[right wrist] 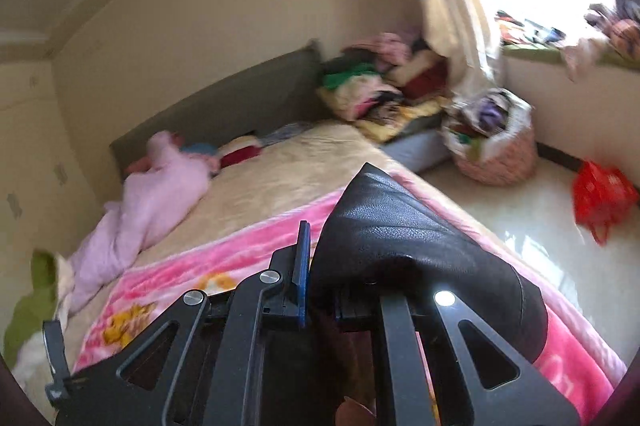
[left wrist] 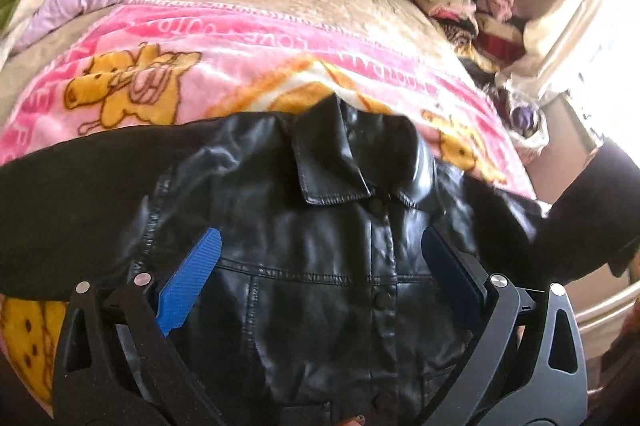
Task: Fold large clothes
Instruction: 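Fold the held sleeve across the jacket front with the right tool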
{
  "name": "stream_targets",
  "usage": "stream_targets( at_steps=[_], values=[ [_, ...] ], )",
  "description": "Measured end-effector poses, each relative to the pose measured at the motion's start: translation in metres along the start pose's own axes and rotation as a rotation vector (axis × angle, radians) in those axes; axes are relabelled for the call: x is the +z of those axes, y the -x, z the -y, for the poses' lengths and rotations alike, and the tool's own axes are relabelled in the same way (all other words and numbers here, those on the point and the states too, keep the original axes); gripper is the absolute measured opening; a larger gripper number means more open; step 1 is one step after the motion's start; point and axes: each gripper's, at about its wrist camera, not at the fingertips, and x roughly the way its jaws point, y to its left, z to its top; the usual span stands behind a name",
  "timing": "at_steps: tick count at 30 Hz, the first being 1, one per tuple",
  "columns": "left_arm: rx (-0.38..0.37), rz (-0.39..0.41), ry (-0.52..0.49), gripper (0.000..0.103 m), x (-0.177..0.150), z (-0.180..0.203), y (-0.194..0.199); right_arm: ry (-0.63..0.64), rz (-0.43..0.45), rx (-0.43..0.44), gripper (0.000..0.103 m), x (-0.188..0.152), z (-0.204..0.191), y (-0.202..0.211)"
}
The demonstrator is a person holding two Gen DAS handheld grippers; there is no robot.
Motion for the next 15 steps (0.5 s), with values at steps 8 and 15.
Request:
stream_targets(
  at_steps=[8,15],
  values=[
    [-0.065,0.042,0.118,0.094,0.010,-0.043,0.028,0.305,-0.103,0.081,0.008,-0.047,-0.106,-0.032],
    [-0.058,0.033,0.162,0.094,0.010,-0.072,0.032,0.574,-0.338,0.184,0.008,-0.161,-0.175,-0.067]
  ],
)
